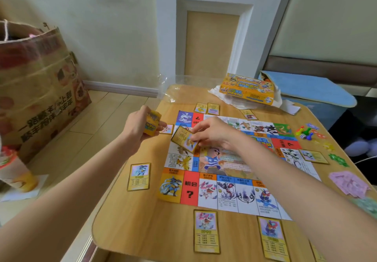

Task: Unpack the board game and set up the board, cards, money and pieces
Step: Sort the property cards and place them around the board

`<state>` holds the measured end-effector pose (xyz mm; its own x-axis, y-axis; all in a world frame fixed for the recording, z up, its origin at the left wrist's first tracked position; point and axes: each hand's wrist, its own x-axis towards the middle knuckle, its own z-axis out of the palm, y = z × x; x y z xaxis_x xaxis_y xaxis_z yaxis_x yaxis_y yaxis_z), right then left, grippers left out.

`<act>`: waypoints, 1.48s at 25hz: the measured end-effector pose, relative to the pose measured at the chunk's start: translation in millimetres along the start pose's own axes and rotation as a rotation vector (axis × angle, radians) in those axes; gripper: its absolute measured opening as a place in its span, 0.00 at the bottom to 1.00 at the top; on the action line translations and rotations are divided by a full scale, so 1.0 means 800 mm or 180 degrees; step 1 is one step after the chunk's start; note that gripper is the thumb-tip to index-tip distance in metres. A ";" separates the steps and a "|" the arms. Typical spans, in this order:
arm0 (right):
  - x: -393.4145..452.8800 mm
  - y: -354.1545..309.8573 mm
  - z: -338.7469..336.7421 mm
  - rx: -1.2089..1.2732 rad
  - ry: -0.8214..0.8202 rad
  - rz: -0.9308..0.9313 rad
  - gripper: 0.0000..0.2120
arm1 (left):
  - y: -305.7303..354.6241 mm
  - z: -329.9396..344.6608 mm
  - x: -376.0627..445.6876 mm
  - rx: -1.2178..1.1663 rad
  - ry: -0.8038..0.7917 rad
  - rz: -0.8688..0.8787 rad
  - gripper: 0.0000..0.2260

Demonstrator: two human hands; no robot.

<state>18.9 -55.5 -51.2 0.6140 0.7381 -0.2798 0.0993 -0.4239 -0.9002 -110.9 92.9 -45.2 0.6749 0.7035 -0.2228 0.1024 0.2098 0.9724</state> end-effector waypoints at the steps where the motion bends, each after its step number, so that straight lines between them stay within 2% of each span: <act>1: 0.002 0.000 0.011 -0.0127 -0.0043 -0.0040 0.06 | -0.002 -0.007 -0.002 0.0072 0.0031 -0.0003 0.13; 5: 0.015 -0.010 0.042 -0.1054 0.0180 -0.0284 0.08 | -0.012 -0.034 -0.017 0.0523 0.0099 -0.0226 0.14; 9: 0.021 -0.024 0.080 -0.1541 0.0033 -0.0592 0.09 | -0.020 -0.055 -0.025 0.0538 0.0165 -0.0263 0.16; 12: 0.028 -0.025 0.107 -0.1746 0.0110 -0.0658 0.07 | -0.022 -0.059 -0.030 0.0385 0.0042 -0.0269 0.20; 16: 0.033 -0.023 0.118 -0.2143 0.0478 -0.0676 0.07 | -0.028 -0.055 -0.034 -0.0131 -0.0399 -0.0275 0.24; 17: 0.032 -0.025 0.114 -0.2022 0.0551 -0.0707 0.06 | -0.031 -0.055 -0.033 -0.0255 -0.0478 -0.0289 0.24; 19: 0.020 -0.032 0.102 -0.1160 0.0502 -0.0768 0.06 | -0.035 -0.053 -0.031 -0.0298 -0.0590 -0.0284 0.25; 21: 0.006 -0.040 0.088 -0.0316 0.0042 -0.0748 0.12 | -0.036 -0.048 -0.027 0.0087 -0.0613 -0.0255 0.23; 23: -0.004 -0.043 0.079 -0.0066 -0.0296 -0.0756 0.12 | -0.034 -0.041 -0.026 0.0441 -0.0727 -0.0231 0.17; 25: -0.008 -0.040 0.077 0.0371 -0.0330 -0.0682 0.07 | -0.031 -0.037 -0.025 0.0414 -0.1036 -0.0107 0.09; 27: -0.011 -0.034 0.076 0.0468 -0.0236 -0.0701 0.04 | -0.029 -0.037 -0.026 0.0284 -0.1261 0.0033 0.06; 30: -0.014 -0.028 0.067 0.0664 0.0054 -0.0744 0.11 | -0.023 -0.040 -0.029 0.0219 -0.1277 0.0141 0.10; 33: -0.017 -0.027 0.051 0.1175 0.0158 -0.0606 0.11 | -0.016 -0.044 -0.034 -0.0011 -0.1318 0.0042 0.12; 35: -0.019 -0.026 0.045 0.1078 0.0125 -0.0645 0.10 | -0.015 -0.045 -0.037 0.0260 -0.1233 0.0076 0.11; 37: -0.021 -0.026 0.043 0.0852 0.0174 -0.0647 0.09 | -0.017 -0.043 -0.039 0.1122 -0.0904 0.0259 0.11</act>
<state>-20.8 -41.0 -39.3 0.6445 0.7610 -0.0739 0.0194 -0.1129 -0.9934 -158.0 91.4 -53.5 0.8596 0.4837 -0.1647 0.2499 -0.1169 0.9612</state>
